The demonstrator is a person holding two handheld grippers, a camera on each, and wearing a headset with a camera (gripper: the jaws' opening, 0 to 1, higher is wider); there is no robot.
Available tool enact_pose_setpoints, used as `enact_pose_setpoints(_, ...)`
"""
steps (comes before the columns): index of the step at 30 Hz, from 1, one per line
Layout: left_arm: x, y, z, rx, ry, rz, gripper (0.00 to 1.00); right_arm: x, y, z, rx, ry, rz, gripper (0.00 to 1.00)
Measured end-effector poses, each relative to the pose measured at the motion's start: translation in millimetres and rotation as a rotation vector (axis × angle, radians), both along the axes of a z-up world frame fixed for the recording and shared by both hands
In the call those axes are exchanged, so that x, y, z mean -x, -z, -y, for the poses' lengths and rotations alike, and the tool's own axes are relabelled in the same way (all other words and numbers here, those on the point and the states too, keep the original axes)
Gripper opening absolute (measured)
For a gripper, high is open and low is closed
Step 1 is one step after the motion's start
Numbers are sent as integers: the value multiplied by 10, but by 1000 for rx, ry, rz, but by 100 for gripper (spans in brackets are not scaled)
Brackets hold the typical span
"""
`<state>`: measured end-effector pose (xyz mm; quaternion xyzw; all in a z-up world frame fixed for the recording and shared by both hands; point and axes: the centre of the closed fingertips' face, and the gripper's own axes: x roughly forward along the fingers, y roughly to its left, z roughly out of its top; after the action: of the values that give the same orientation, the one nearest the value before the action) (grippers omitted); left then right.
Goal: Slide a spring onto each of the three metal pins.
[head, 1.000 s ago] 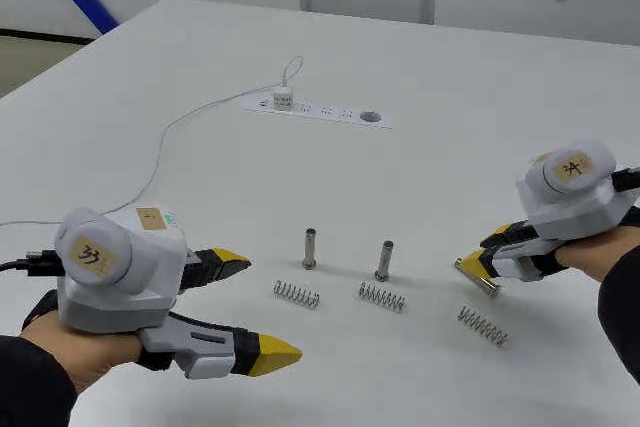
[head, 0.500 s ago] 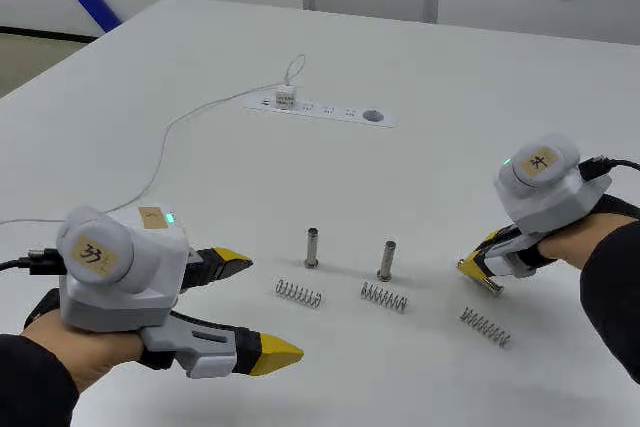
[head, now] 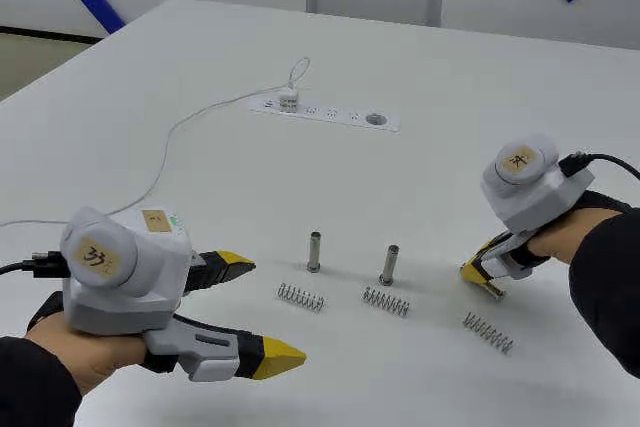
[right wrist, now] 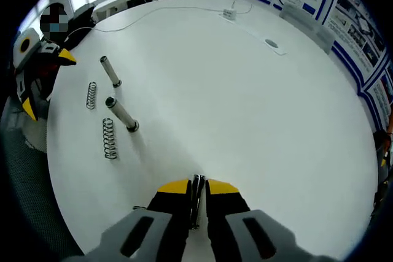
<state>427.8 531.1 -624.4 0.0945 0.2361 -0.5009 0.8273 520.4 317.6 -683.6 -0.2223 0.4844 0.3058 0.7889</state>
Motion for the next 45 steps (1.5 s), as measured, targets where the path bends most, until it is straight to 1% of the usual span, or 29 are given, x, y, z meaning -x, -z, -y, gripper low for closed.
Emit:
enact_pose_setpoints(6,-9,-9,-7,6,-4,0,75,6,29,-15,21,-1,-26,10)
enact_pose_setpoints(8,-11,-11,-8,7,-5,1,75,20,46,-12,27,0,-42,10)
enact_pose_setpoints(12,-10,-13,-5,8,-5,1,75,19,42,-9,33,-5,-51,10)
enact_pose_setpoints(16,-3,-7,0,3,-1,0,75,30,47,-17,48,-4,-76,10)
enact_pose_setpoints(19,0,-5,0,3,-1,-1,75,42,51,-29,74,-19,-89,9)
enact_pose_setpoints(23,4,4,-1,0,0,-3,75,54,56,-41,129,-57,-95,9)
enact_pose_setpoints(25,9,12,3,-3,3,-5,75,54,61,-45,149,-60,-100,9)
enact_pose_setpoints(29,17,19,9,-7,8,-6,75,24,88,-21,179,-82,-108,10)
enact_pose_setpoints(33,15,25,4,-7,7,-8,75,6,96,-8,195,-95,-115,10)
enact_pose_setpoints(37,19,27,6,-8,8,-9,74,-4,100,-11,214,-98,-120,10)
enact_pose_setpoints(39,18,26,5,-9,9,-7,74,-3,96,-6,223,-85,-117,9)
enact_pose_setpoints(43,5,6,-2,-4,2,-2,74,-6,88,2,225,-59,-88,9)
enact_pose_setpoints(45,5,1,2,-3,2,-2,74,-4,83,7,222,-61,-74,8)
